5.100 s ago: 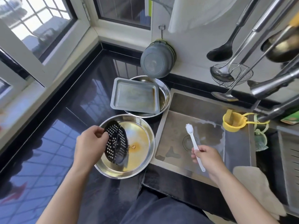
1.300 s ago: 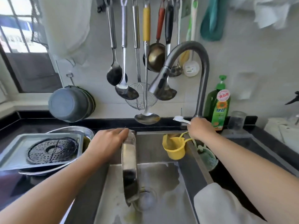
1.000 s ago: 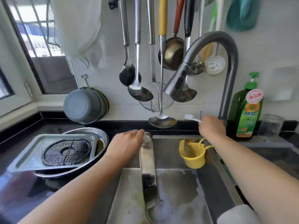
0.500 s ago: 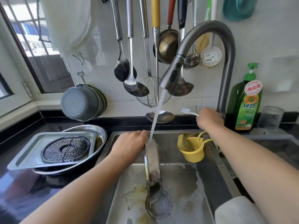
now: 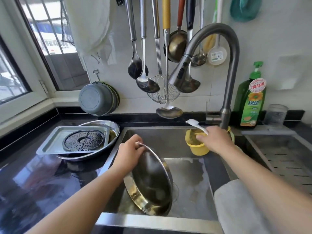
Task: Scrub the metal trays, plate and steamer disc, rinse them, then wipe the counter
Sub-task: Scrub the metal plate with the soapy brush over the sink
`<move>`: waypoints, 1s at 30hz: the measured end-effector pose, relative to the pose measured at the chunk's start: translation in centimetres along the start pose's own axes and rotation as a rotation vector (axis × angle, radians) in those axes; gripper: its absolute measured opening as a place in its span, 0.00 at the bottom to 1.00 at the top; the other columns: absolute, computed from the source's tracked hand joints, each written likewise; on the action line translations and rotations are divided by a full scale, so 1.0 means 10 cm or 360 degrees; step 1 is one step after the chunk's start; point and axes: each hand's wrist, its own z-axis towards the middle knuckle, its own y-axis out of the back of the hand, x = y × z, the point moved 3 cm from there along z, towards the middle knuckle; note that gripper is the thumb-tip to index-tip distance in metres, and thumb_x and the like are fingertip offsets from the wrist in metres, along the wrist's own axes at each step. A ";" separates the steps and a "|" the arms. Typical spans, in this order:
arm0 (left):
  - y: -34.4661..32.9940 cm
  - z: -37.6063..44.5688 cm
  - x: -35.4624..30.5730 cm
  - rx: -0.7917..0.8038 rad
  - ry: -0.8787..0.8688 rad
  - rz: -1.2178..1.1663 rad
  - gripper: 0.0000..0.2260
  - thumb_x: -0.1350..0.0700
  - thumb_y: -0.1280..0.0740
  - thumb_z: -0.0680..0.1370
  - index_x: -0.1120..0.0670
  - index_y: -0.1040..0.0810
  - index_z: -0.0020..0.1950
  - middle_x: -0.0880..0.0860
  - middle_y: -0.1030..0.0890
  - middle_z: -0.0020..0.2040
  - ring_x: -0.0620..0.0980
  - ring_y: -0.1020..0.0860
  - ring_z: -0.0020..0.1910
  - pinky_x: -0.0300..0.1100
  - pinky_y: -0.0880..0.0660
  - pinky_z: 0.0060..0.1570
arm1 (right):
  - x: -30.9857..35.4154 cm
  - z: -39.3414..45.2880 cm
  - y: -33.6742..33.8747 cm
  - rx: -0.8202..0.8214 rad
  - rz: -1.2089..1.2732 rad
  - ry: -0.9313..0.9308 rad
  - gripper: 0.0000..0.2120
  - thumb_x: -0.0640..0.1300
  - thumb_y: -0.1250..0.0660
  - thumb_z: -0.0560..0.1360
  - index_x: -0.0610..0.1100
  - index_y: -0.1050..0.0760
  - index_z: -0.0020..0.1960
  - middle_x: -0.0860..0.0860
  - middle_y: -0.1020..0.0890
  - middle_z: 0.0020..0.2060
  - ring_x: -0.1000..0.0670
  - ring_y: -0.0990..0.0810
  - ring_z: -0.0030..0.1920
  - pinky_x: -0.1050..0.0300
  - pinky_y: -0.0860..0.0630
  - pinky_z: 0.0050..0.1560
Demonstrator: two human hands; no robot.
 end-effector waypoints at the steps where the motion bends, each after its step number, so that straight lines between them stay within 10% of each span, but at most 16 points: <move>1: 0.02 -0.03 -0.01 -0.0040 0.0089 -0.0124 0.12 0.61 0.29 0.75 0.44 0.26 0.42 0.50 0.16 0.36 0.52 0.17 0.39 0.48 0.19 0.44 | 0.05 -0.15 -0.05 0.0108 0.0079 0.0060 0.16 0.58 0.32 0.78 0.45 0.25 0.43 0.49 0.21 0.36 0.47 0.23 0.37 0.55 0.33 0.32; 8: -0.04 -0.37 -0.25 -0.0214 0.0738 -0.1472 0.07 0.67 0.41 0.79 0.58 0.26 0.46 0.54 0.21 0.34 0.52 0.21 0.33 0.41 0.23 0.29 | 0.09 -0.61 -0.55 0.0142 0.0622 0.0174 0.18 0.47 0.48 0.86 0.42 0.21 0.58 0.43 0.19 0.49 0.42 0.22 0.50 0.47 0.25 0.52; 17: -0.40 -0.47 0.04 -0.0253 0.0950 -0.1760 0.12 0.75 0.39 0.77 0.58 0.28 0.46 0.57 0.25 0.38 0.52 0.24 0.36 0.44 0.22 0.30 | 0.07 -0.62 -0.75 0.0307 0.0591 0.0454 0.13 0.45 0.40 0.84 0.45 0.21 0.45 0.45 0.20 0.36 0.39 0.19 0.41 0.49 0.26 0.40; 23: -0.64 -0.40 0.07 -0.0040 0.0968 -0.1995 0.11 0.74 0.40 0.77 0.59 0.28 0.43 0.57 0.29 0.37 0.52 0.26 0.36 0.46 0.20 0.36 | 0.05 -0.53 -0.85 0.0377 0.0543 0.0494 0.18 0.40 0.43 0.85 0.53 0.22 0.69 0.57 0.23 0.43 0.51 0.25 0.44 0.58 0.30 0.42; 30: -0.68 -0.42 0.02 0.0331 0.0920 -0.2180 0.10 0.70 0.39 0.80 0.57 0.27 0.44 0.57 0.23 0.40 0.53 0.20 0.38 0.52 0.19 0.46 | 0.09 -0.62 -0.81 0.0308 0.0472 0.0595 0.24 0.40 0.39 0.84 0.63 0.30 0.74 0.61 0.22 0.44 0.58 0.25 0.43 0.66 0.28 0.46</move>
